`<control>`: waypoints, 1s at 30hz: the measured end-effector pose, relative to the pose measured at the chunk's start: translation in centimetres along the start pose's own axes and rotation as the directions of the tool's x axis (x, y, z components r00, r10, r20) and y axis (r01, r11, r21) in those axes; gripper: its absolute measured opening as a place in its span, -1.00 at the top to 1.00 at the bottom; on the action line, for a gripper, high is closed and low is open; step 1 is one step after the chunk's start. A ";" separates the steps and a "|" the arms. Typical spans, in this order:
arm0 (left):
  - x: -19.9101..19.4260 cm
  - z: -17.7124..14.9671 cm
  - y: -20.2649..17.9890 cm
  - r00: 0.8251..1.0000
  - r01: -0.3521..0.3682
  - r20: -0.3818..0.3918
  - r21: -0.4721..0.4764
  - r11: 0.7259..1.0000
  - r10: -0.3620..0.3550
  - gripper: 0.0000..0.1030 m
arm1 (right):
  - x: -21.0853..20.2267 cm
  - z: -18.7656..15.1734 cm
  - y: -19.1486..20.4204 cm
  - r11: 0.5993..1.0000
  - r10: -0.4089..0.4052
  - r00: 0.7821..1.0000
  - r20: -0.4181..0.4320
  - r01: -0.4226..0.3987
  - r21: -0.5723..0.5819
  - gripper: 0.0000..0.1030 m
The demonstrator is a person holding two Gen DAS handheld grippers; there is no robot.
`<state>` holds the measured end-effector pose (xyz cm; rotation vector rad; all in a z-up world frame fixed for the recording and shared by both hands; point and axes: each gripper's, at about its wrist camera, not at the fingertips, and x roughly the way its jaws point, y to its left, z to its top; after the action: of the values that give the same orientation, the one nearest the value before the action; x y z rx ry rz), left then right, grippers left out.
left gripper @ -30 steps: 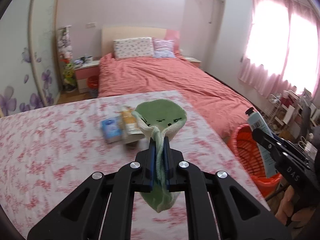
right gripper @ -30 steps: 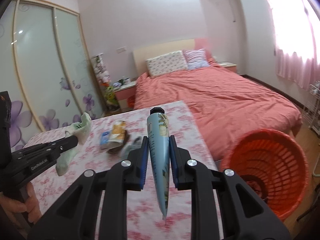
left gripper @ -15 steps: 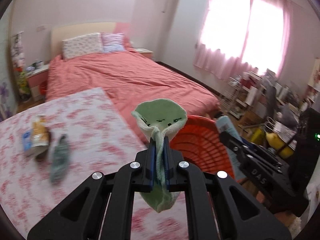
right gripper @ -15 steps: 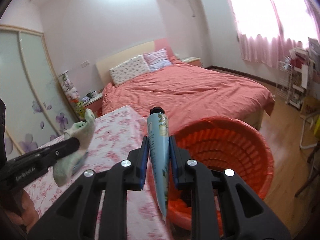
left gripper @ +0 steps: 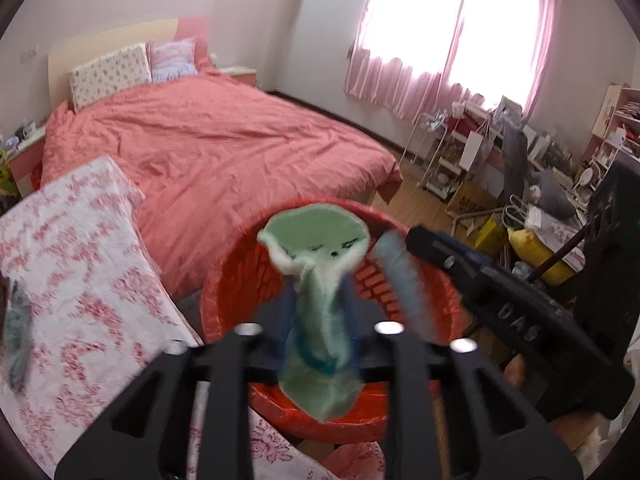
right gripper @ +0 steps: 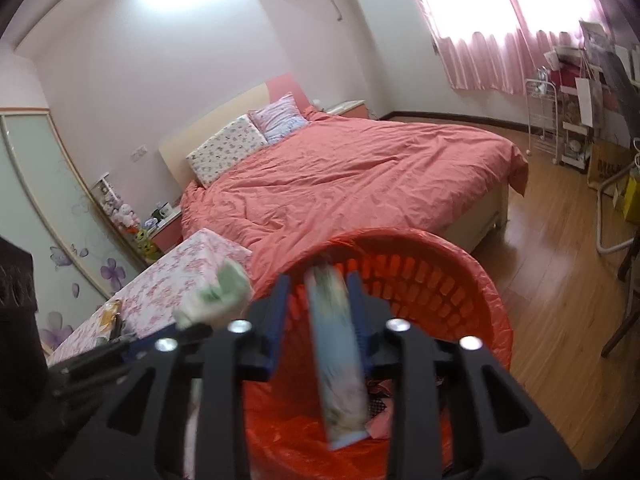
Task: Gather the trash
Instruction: 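Open both grippers over the basket to drop the sock and tube, then return to the bed and grasp the grey sock with the right gripper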
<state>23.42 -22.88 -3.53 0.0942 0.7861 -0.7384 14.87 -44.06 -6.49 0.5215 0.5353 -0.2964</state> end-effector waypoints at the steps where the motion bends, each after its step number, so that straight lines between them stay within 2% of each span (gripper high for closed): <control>1: 0.1 -0.1 0.1 1.000 -0.006 -0.006 -0.005 1.000 0.006 0.02 | 0.2 -0.1 -0.4 1.000 -0.006 1.000 -0.002 0.006 0.008 0.16; 6: 0.3 -0.9 1.1 0.997 -0.065 -0.034 -0.027 0.998 0.064 -0.23 | 0.2 -1.0 -0.9 0.999 -0.047 0.999 -0.005 0.047 0.008 -0.02; 10: -1.5 -1.9 2.8 0.985 -0.172 -0.009 -0.034 0.985 0.172 -0.57 | -0.2 -1.9 1.2 0.993 -0.090 0.996 0.008 0.090 -0.077 -0.25; 15: -4.7 -3.5 7.1 0.953 -0.301 0.001 -0.086 0.950 0.302 -0.84 | -0.1 -3.2 4.8 0.979 -0.092 0.996 0.002 0.091 -0.183 -0.48; 18: -6.8 -4.9 10.6 0.932 -0.360 -0.014 -0.156 0.920 0.362 -0.88 | 0.4 -4.4 7.7 0.969 -0.072 0.997 -0.024 0.064 -0.237 -0.55; 21: -9.0 -6.1 13.7 0.898 -0.434 -0.029 -0.215 0.875 0.439 -0.92 | 1.1 -5.8 11.2 0.959 -0.035 0.997 -0.062 0.016 -0.282 -0.57; 22: -10.2 -6.8 15.2 0.882 -0.463 -0.028 -0.242 0.853 0.471 -0.92 | 1.3 -6.3 12.4 0.956 -0.022 0.997 -0.078 -0.002 -0.294 -0.57; 24: -11.5 -7.5 16.7 0.862 -0.495 -0.032 -0.271 0.826 0.506 -0.94 | 1.9 -7.1 14.7 0.948 0.000 0.994 -0.111 -0.035 -0.316 -0.57; 29: -15.0 -9.9 21.7 0.774 -0.614 -0.074 -0.332 0.716 0.629 -0.95 | 3.7 -9.2 20.6 0.923 0.049 0.982 -0.183 -0.115 -0.367 -0.57; 30: -15.5 -10.2 22.5 0.762 -0.627 -0.084 -0.339 0.701 0.642 -0.95 | 4.4 -9.8 22.0 0.916 0.058 0.978 -0.203 -0.133 -0.378 -0.57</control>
<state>24.14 6.21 -4.64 0.0238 0.7672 0.0737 23.23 -21.10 -7.47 0.1860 0.7304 -0.0409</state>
